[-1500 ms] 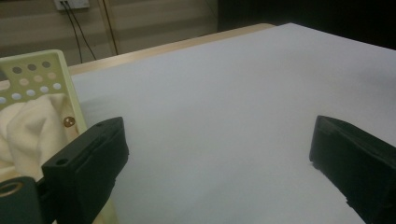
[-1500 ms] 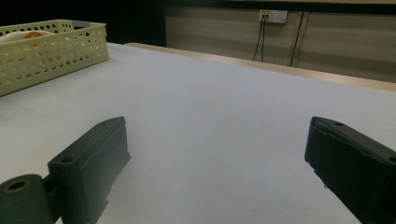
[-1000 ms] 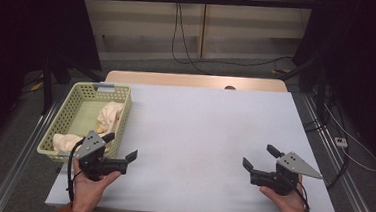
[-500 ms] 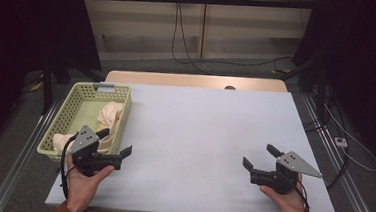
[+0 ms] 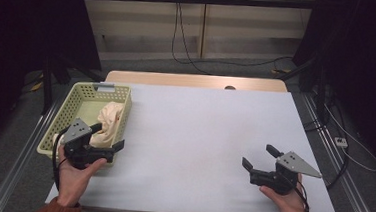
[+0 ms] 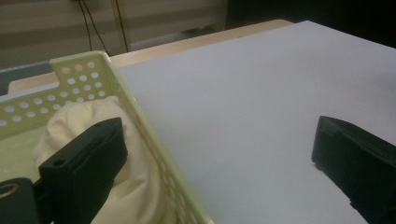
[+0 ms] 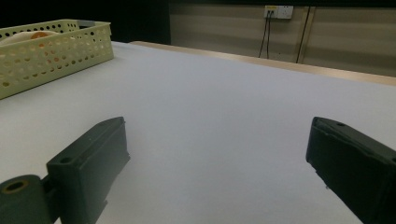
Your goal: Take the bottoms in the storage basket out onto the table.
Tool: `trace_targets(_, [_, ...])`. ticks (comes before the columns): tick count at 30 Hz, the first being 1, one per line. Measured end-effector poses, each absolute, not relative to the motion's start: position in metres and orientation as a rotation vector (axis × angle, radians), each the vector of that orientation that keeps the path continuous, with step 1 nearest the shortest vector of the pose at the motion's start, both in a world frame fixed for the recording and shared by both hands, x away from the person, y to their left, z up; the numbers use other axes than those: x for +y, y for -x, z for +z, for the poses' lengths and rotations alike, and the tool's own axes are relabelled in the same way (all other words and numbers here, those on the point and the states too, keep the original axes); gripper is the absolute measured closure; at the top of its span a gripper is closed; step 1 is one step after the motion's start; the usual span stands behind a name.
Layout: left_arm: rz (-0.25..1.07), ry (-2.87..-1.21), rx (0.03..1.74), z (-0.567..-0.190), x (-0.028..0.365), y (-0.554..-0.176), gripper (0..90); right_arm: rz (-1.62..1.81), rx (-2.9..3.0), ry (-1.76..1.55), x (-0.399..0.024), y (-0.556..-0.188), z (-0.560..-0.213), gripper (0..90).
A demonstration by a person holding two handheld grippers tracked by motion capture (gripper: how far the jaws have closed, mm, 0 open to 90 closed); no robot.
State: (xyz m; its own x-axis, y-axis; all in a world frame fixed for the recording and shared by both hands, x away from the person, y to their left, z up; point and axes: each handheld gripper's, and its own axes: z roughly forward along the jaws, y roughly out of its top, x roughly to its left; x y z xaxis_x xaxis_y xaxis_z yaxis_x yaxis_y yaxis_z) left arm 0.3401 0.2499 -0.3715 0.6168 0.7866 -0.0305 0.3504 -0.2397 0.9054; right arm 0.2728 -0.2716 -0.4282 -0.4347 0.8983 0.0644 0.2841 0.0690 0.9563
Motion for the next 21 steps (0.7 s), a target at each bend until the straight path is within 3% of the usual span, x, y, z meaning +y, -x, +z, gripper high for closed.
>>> trace_targets(21, [0.568,-1.87,0.962,-0.345,0.27,-0.368,3.2,1.388,1.786,-1.188,-0.274,-0.275,-0.43,5.6])
